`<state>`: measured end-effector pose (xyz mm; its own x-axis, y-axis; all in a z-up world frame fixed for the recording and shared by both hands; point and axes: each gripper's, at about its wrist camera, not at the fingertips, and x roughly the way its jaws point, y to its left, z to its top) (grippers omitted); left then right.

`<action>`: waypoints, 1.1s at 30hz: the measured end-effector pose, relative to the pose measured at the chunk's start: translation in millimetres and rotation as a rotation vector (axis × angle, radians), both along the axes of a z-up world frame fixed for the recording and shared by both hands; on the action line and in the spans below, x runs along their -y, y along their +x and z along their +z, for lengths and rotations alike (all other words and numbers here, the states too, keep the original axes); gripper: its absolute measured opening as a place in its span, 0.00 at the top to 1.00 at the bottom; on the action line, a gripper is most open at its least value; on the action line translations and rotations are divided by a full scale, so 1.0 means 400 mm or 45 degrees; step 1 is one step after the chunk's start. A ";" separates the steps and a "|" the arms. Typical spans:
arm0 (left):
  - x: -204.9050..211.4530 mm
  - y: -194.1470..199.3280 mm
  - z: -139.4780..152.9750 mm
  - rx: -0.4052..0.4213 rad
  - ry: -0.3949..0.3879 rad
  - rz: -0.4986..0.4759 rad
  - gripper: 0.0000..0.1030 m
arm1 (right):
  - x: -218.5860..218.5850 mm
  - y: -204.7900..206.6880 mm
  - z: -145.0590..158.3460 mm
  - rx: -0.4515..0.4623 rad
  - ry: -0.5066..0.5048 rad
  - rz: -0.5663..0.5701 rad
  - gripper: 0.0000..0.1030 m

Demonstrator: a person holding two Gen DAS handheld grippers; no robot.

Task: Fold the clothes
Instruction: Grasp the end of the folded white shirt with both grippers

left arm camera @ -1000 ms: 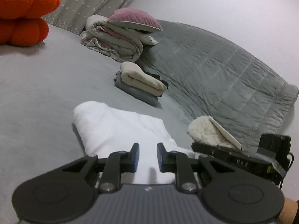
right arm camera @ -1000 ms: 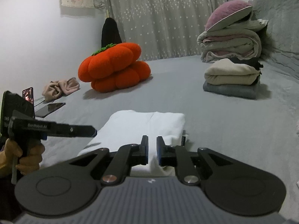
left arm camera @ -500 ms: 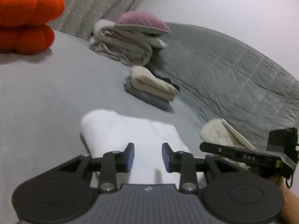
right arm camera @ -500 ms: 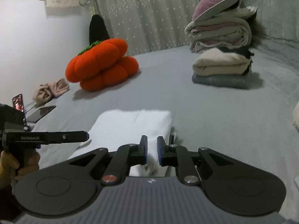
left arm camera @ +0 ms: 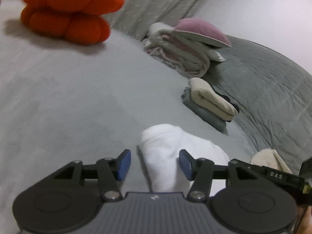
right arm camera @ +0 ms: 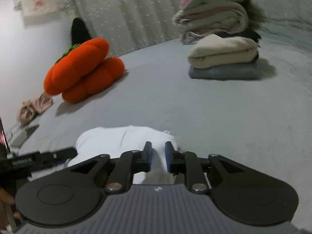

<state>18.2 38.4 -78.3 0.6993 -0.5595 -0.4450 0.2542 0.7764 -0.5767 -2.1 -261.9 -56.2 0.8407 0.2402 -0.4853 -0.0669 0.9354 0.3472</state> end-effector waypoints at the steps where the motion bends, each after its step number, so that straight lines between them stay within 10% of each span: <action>1: -0.003 0.001 0.001 -0.019 -0.006 -0.001 0.42 | 0.006 -0.002 0.001 -0.004 0.011 -0.019 0.68; 9: 0.017 -0.006 0.020 -0.116 -0.022 -0.124 0.01 | 0.041 -0.017 0.003 -0.077 0.084 -0.073 0.34; 26: -0.022 0.036 -0.020 -0.344 -0.335 -0.170 0.01 | 0.166 -0.037 -0.033 -0.408 0.708 -0.083 0.23; 33: -0.024 0.042 -0.031 -0.367 -0.419 -0.177 0.01 | 0.164 -0.037 -0.038 -0.475 0.771 -0.018 0.23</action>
<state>35.0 48.1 -90.9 0.4812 -0.7833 -0.3935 0.1359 0.5101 -0.8493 -17.1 -327.5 -71.4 0.6494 0.5491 -0.5261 0.1683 0.5708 0.8036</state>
